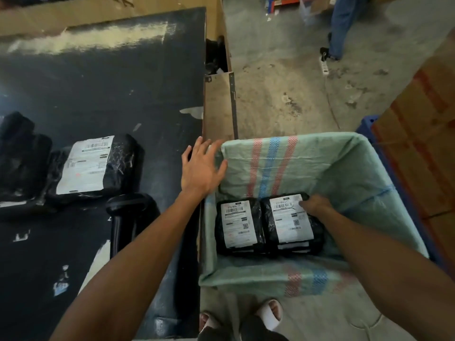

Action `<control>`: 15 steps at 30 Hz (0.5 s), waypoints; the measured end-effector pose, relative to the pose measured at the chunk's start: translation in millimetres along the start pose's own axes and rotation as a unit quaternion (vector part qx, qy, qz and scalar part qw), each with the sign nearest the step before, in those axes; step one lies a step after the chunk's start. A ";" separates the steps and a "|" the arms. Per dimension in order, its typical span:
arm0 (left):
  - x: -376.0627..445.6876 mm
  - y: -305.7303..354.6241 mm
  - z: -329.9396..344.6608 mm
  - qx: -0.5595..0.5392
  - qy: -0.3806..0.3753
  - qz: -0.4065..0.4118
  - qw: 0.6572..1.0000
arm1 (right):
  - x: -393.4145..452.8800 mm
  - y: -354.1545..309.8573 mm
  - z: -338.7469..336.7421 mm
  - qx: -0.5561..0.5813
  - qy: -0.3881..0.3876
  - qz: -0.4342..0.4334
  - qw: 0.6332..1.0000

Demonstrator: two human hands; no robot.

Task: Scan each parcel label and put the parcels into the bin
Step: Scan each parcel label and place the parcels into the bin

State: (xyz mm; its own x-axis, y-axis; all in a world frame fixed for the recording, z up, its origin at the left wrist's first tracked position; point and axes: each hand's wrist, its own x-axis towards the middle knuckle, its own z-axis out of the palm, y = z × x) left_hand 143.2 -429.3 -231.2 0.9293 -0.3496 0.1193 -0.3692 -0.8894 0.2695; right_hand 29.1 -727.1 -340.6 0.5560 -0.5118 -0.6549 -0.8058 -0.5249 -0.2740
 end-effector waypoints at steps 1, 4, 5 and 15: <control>0.0 -1.1 -0.1 -0.005 -0.002 -0.001 1.000 | -4.9 -6.8 0.1 -0.008 0.003 -0.013 1.000; -0.1 -0.8 -0.6 -0.017 -0.007 0.000 1.000 | -26.0 -31.0 3.0 -0.009 0.025 -0.076 0.997; -0.8 0.8 -1.6 -0.017 -0.013 0.004 1.000 | -35.5 -38.0 4.8 0.006 0.028 -0.102 0.994; -4.7 -6.0 -85.0 -0.250 -0.122 -0.040 0.960 | -146.5 -131.9 23.4 0.254 0.066 -0.353 0.898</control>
State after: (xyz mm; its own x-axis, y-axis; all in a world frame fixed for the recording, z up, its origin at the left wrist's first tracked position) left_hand 140.0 -397.3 -152.2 0.9078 -0.3982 -0.1319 -0.1988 -0.6854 0.7005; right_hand 49.2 -566.9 -225.0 0.9573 -0.2664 -0.1121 -0.2133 -0.3898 -0.8959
